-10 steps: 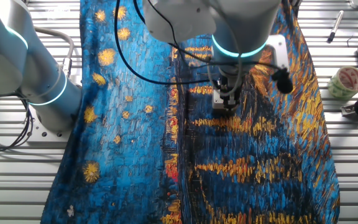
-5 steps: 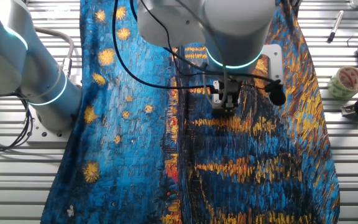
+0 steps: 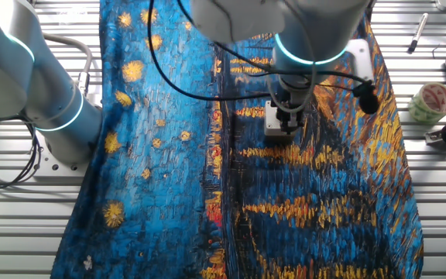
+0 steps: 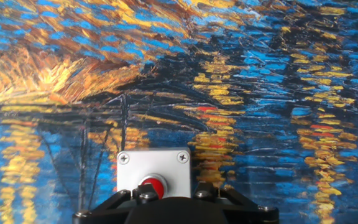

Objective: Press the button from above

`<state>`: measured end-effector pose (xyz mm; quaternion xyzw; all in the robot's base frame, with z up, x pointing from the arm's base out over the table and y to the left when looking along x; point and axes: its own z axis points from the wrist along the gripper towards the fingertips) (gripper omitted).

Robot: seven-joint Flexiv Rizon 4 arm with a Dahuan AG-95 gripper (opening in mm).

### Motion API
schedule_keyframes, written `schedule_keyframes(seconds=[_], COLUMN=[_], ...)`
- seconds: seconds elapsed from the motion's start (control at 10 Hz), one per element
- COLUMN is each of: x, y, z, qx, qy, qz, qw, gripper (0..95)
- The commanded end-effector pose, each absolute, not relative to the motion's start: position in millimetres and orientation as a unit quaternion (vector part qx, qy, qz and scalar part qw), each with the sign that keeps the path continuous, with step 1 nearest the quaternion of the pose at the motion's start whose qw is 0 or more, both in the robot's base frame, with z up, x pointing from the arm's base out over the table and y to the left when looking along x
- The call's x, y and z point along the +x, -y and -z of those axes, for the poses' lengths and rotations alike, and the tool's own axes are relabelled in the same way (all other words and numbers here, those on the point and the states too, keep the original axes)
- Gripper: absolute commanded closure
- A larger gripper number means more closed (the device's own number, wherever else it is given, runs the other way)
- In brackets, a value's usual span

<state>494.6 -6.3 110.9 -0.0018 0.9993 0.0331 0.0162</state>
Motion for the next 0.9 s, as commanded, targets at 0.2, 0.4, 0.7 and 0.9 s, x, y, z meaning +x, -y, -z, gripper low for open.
schedule_keyframes(seconds=[0.2,0.4,0.7,0.9], x=[493.6,492.5,488.8,485.6], y=[6.1,4.5,-1.2,-5.0], z=[-114.8,-131.0,-154.1,-164.0], qx=[-0.001,-0.002,0.002,0.002], qy=[-0.999,-1.0,-1.0,-1.0], qz=[-0.03,-0.027,-0.026,-0.027], qw=[0.024,0.009,-0.009,-0.01], gripper=[57.0,57.0,57.0,57.0])
